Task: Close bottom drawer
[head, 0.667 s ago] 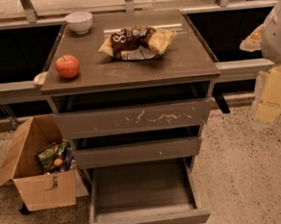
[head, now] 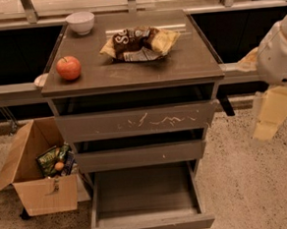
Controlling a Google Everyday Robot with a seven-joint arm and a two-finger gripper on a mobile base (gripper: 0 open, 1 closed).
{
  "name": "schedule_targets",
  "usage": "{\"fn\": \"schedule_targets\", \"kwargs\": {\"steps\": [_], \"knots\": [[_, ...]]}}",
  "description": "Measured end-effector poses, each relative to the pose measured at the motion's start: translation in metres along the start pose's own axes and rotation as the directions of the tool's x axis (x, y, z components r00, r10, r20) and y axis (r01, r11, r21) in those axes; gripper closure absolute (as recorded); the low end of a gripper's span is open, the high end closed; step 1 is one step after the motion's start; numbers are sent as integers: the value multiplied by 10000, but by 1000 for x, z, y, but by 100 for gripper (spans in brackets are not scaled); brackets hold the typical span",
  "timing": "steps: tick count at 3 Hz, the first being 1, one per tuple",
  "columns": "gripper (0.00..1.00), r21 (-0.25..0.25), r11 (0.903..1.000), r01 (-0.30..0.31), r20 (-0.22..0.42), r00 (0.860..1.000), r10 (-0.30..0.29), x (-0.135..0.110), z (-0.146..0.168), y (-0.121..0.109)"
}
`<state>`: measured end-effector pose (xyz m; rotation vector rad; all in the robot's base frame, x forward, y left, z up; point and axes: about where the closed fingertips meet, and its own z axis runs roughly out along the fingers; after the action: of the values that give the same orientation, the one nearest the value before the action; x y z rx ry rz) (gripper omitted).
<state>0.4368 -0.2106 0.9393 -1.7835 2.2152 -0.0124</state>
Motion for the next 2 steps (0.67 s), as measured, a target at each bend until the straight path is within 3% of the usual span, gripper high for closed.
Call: {"fn": "schedule_targets", "kwargs": {"steps": [1, 2], "knots": [[0, -1146, 9916, 606, 867, 9949, -508, 0, 73, 27], [0, -2417, 9649, 1023, 1717, 9832, -612, 0, 159, 70]]}}
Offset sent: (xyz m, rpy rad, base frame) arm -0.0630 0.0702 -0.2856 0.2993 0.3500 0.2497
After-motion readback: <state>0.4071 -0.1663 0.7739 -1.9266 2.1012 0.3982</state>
